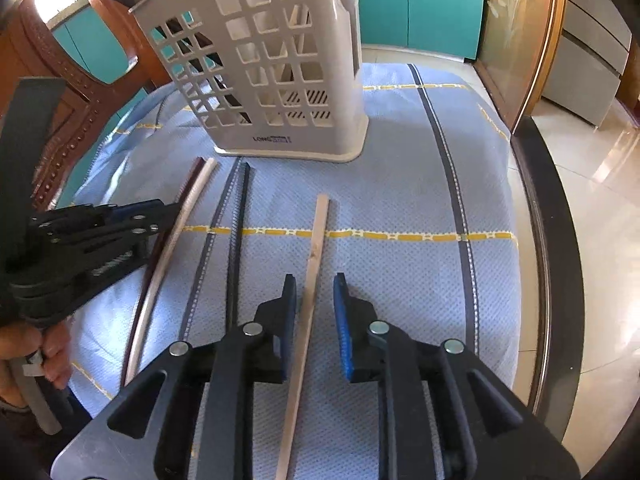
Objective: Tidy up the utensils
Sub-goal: 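Close the left tool on a red-brown chopstick while the right tool grips a light wooden one, then lift both held chopsticks up toward the white basket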
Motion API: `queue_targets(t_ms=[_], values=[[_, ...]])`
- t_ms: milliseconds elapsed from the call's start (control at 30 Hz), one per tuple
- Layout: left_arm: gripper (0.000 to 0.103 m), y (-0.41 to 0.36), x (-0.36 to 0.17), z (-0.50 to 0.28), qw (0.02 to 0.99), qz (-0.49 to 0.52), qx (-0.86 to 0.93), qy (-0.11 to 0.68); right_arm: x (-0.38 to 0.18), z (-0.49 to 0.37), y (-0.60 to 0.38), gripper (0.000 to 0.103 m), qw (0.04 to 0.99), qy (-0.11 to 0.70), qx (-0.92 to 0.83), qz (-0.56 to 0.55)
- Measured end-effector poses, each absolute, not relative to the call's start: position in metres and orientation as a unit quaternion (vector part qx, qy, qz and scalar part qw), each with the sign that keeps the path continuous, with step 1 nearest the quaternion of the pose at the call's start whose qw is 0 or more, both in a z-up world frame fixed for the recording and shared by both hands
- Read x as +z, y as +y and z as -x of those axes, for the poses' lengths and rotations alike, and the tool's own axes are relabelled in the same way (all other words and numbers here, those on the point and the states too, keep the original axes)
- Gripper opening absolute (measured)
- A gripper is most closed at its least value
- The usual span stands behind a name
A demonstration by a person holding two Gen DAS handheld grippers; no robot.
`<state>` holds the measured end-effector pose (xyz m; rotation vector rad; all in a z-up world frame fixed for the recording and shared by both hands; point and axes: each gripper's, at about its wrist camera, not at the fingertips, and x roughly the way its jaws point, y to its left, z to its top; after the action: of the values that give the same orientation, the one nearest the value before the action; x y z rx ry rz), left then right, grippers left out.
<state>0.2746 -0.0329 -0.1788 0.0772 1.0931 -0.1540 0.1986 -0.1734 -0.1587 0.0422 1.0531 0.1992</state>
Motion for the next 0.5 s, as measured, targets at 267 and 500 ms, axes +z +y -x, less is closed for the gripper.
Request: queue_targets(t_ms=[267,500], values=[[0.007,-0.033,-0.177,-0.253,0.836,-0.017,-0.105,0.538,-0.155,-0.201,-0.171,0.007,0.862,0.494,0.114,-0.025],[0.007,-0.028,-0.179,-0.228,0.843,-0.036,-0.079,0.531,-0.152,-0.203,-0.170,0.007,0.861,0.497,0.112,-0.010]])
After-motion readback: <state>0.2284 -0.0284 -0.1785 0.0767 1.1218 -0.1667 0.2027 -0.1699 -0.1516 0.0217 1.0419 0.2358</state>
